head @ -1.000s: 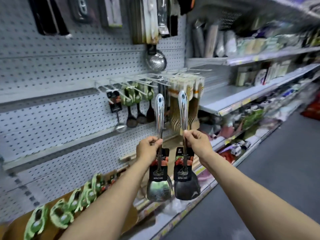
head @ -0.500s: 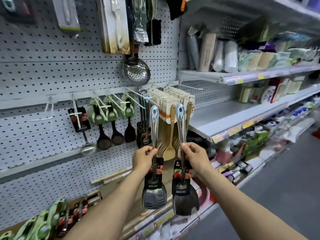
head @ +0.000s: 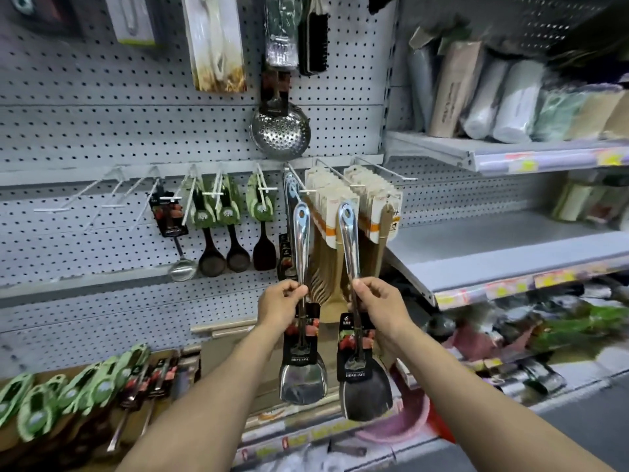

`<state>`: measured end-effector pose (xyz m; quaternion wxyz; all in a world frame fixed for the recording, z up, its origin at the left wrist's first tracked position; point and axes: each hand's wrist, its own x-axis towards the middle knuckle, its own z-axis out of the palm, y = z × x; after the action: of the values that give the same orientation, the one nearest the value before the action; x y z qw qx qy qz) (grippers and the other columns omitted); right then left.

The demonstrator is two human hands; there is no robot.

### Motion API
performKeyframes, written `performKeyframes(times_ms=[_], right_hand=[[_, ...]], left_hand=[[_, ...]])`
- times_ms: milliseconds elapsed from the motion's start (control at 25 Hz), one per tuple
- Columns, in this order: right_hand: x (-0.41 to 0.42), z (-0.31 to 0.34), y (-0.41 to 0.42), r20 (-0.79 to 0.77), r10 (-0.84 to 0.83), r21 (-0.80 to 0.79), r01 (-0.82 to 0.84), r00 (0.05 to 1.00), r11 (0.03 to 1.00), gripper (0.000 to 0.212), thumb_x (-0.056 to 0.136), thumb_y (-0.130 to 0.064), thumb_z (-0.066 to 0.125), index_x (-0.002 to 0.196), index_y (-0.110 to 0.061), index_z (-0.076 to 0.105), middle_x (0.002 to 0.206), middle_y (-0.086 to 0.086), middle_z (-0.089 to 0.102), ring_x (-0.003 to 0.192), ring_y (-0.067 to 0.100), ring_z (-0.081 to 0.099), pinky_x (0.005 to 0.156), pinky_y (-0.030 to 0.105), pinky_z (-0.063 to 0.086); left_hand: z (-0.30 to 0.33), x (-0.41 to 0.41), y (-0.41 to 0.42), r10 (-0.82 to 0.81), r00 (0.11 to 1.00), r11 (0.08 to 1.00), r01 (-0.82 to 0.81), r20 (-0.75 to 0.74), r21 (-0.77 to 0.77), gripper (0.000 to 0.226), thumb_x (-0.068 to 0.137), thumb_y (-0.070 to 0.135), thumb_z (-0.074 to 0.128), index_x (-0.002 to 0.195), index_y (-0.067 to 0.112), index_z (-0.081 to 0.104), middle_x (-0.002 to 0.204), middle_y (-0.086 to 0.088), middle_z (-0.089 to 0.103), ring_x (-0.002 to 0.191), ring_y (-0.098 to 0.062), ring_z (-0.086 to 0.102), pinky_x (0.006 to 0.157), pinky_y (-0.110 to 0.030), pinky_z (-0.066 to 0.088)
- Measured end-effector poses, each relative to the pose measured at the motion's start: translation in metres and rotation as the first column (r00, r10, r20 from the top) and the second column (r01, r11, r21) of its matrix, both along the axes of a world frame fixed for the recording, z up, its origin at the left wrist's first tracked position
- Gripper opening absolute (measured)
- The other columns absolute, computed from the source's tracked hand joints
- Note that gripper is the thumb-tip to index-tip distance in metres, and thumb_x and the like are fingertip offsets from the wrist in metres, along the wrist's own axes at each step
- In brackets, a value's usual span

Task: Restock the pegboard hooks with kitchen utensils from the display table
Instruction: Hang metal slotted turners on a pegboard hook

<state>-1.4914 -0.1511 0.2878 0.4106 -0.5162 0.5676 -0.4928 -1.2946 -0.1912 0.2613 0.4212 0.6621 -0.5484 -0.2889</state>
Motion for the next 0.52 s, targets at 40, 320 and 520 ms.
performKeyframes(times_ms=[40,320,520], right_hand=[[-0.002,0.000,-0.006,-0.007,0.015,-0.002,-0.015,1.000,1.000,0.021,0.096,-0.036,0.061,0.081,-0.027,0.073,0.078,-0.003,0.074,0.088,0.026,0.070,0.093,0.053,0.054],[0.000,-0.006,-0.041,0.004,0.097,-0.037,-0.096,0.995,0.995,0.028,0.093,-0.049,0.058,0.087,-0.026,0.072,0.075,-0.008,0.073,0.077,0.011,0.070,0.080,0.039,0.056],[-0.001,-0.005,-0.064,0.085,0.132,-0.078,-0.126,0.988,0.989,0.024,0.099,-0.028,0.058,0.089,-0.009,0.070,0.074,0.002,0.070,0.069,0.011,0.065,0.074,0.029,0.053]], left_hand=[[-0.001,-0.002,-0.004,0.004,1.000,1.000,-0.004,-0.004,-0.001,0.016,0.085,0.037,0.070,0.080,0.022,0.070,0.078,0.005,0.065,0.070,-0.012,0.054,0.060,-0.024,0.038],[-0.019,-0.006,-0.027,-0.013,0.997,1.000,0.011,-0.079,-0.023,0.008,0.087,0.033,0.069,0.081,0.027,0.071,0.089,0.006,0.072,0.088,-0.016,0.065,0.083,-0.035,0.049],[-0.034,-0.009,-0.033,-0.053,0.997,0.998,0.051,-0.055,-0.032,0.013,0.087,0.031,0.068,0.075,0.028,0.069,0.081,0.007,0.070,0.083,-0.017,0.065,0.075,-0.034,0.050]])
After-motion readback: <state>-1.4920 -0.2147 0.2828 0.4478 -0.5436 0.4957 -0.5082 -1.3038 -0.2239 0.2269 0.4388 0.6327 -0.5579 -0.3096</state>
